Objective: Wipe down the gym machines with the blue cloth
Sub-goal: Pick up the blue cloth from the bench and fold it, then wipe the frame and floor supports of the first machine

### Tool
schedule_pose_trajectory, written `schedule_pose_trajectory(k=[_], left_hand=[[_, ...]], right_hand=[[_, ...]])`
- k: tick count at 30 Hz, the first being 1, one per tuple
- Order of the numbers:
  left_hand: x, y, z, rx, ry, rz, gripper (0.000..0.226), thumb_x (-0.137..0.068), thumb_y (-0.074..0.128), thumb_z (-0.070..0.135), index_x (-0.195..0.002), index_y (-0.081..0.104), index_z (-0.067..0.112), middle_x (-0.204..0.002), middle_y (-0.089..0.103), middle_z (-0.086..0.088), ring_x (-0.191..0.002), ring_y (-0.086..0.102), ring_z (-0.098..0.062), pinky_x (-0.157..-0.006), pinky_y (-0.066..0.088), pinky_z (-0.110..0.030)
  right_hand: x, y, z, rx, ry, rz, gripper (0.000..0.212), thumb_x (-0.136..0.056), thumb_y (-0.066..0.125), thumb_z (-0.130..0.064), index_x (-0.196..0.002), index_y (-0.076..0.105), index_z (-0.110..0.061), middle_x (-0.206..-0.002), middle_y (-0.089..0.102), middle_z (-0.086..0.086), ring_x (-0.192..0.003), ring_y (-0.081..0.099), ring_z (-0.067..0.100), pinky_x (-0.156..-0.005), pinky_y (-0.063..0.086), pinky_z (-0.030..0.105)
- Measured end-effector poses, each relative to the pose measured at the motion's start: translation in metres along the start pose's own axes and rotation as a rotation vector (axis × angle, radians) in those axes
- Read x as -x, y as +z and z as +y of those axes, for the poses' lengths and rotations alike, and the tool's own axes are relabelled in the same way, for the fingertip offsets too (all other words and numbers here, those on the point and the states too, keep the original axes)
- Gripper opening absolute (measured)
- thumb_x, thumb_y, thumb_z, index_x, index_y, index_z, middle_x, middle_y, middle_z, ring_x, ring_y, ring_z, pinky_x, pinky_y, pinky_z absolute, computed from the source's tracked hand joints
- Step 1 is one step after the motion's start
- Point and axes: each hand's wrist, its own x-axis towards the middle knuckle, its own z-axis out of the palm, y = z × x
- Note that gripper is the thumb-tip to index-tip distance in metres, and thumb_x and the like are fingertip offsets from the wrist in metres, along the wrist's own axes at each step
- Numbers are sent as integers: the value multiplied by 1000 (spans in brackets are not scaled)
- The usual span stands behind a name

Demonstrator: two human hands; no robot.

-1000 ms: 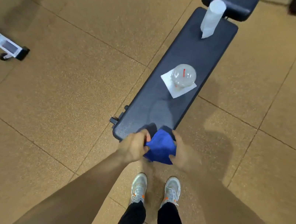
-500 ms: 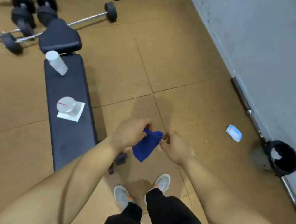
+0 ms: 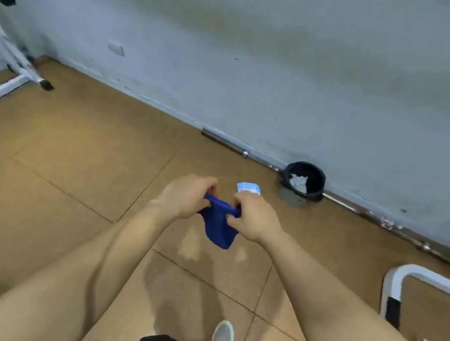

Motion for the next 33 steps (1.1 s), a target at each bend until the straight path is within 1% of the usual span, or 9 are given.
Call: schedule_pose_trajectory(k=[3, 7, 9, 12, 17, 21, 26, 30, 33], left_hand=[[-61, 2, 42, -78, 94, -97, 18, -86, 64, 22, -95, 54, 34, -91, 68, 10, -84, 62, -18, -67, 49, -34], [-143, 19, 111, -189, 315, -223, 17, -89, 60, 29, -105, 58, 31, -97, 67, 8, -89, 61, -20, -74, 51, -37], [-180, 24, 145, -210, 430, -305, 13, -90, 61, 29, -104, 60, 30, -96, 67, 7, -87, 61, -19, -75, 53, -40], [-236, 28, 193, -235, 594, -379, 9, -91, 61, 28, -100, 61, 30, -93, 65, 8, -85, 60, -17, -76, 52, -38], [-307, 16, 278, -194, 859, -466, 16, -90, 64, 21, -91, 58, 36, -84, 61, 13, -80, 59, -13, -69, 44, -28], [-349, 5, 360, -211, 1036, -480, 16, -90, 66, 21, -90, 58, 35, -87, 63, 9, -81, 59, -15, -73, 46, -31], [-379, 9, 475, -213, 1222, -475, 9, -93, 63, 25, -98, 60, 31, -93, 64, 7, -83, 59, -16, -73, 46, -31], [-392, 19, 569, -122, 1301, -464, 9, -96, 62, 26, -101, 54, 26, -87, 65, 5, -68, 57, -10, -66, 46, -31], [-405, 29, 639, -64, 1345, -405, 12, -97, 60, 30, -98, 48, 26, -86, 66, 3, -68, 58, -14, -68, 50, -38]], right_hand=[[2, -39, 54, 15, 126, 14, 17, -81, 62, -25, -79, 46, -22, -73, 52, -6, -72, 50, 21, -55, 34, 33], [10, -83, 129, 32, 276, 77, 15, -88, 65, -27, -96, 53, -25, -90, 64, -4, -85, 58, 23, -68, 50, 38], [16, -101, 160, 39, 365, 112, 11, -89, 65, -26, -92, 55, -29, -92, 64, -5, -90, 60, 22, -71, 52, 40], [24, -129, 197, 41, 514, 147, 23, -93, 62, -25, -78, 47, -32, -87, 56, -6, -87, 54, 21, -70, 48, 37], [43, -188, 230, 27, 751, 247, 5, -95, 62, -25, -98, 61, -22, -100, 61, 0, -91, 56, 23, -77, 52, 42], [68, -242, 254, 44, 887, 331, 11, -97, 59, -25, -106, 64, -22, -103, 65, 2, -94, 59, 24, -72, 47, 36], [114, -299, 302, 57, 1040, 422, 22, -100, 52, -27, -118, 64, -28, -110, 66, 1, -99, 60, 25, -77, 50, 38], [158, -346, 351, 108, 1123, 519, 4, -99, 54, -26, -103, 53, -29, -94, 55, -4, -89, 54, 23, -71, 43, 36], [191, -381, 398, 124, 1159, 602, 14, -97, 57, -29, -95, 44, -27, -91, 55, -3, -86, 55, 25, -69, 44, 37]])
